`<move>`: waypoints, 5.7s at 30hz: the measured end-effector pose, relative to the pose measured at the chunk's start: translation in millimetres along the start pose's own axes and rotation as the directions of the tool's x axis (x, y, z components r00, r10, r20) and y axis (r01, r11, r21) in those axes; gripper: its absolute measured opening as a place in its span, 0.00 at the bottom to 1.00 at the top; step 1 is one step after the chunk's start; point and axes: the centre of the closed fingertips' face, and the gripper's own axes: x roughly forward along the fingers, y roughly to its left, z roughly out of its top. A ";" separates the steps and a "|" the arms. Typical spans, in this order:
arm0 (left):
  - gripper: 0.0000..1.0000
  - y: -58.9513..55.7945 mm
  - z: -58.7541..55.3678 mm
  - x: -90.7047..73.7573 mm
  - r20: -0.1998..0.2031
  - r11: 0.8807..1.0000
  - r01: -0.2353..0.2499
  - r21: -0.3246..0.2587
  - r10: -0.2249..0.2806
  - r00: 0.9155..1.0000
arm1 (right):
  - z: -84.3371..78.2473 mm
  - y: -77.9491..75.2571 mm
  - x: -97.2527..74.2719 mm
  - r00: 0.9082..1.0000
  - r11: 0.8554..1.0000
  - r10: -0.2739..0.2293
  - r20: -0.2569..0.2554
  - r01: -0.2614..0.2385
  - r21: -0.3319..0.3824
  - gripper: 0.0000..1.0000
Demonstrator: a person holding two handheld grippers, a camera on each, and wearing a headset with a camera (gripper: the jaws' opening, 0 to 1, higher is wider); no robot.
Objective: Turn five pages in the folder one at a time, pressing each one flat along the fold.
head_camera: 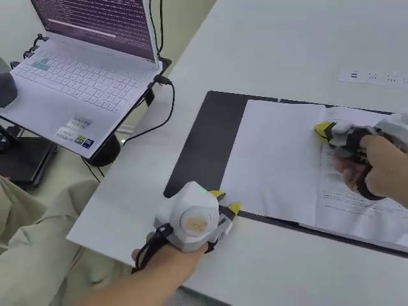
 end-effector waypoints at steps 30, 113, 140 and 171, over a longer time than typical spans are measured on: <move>0.17 -0.5 -0.6 -0.2 0.015 1.000 -0.007 0.000 0.007 1.000 | 38.3 -0.6 33.6 0.996 0.994 0.001 0.090 -0.011 0.107 0.00; 0.17 -2.7 1.9 -3.5 -0.008 1.000 0.002 0.017 -0.002 1.000 | -151.9 -40.2 -122.7 0.988 0.966 0.057 -0.146 -0.017 0.260 0.00; 0.19 2.1 36.3 -31.6 -0.001 0.965 0.062 -0.255 -0.065 0.998 | -119.0 -0.6 -247.4 0.979 1.000 -0.023 0.201 0.024 0.001 0.00; 0.99 4.0 48.6 -123.0 0.146 0.968 0.020 -0.251 0.017 0.989 | -59.0 -36.3 -322.6 0.916 0.802 -0.133 0.379 0.324 -0.502 1.00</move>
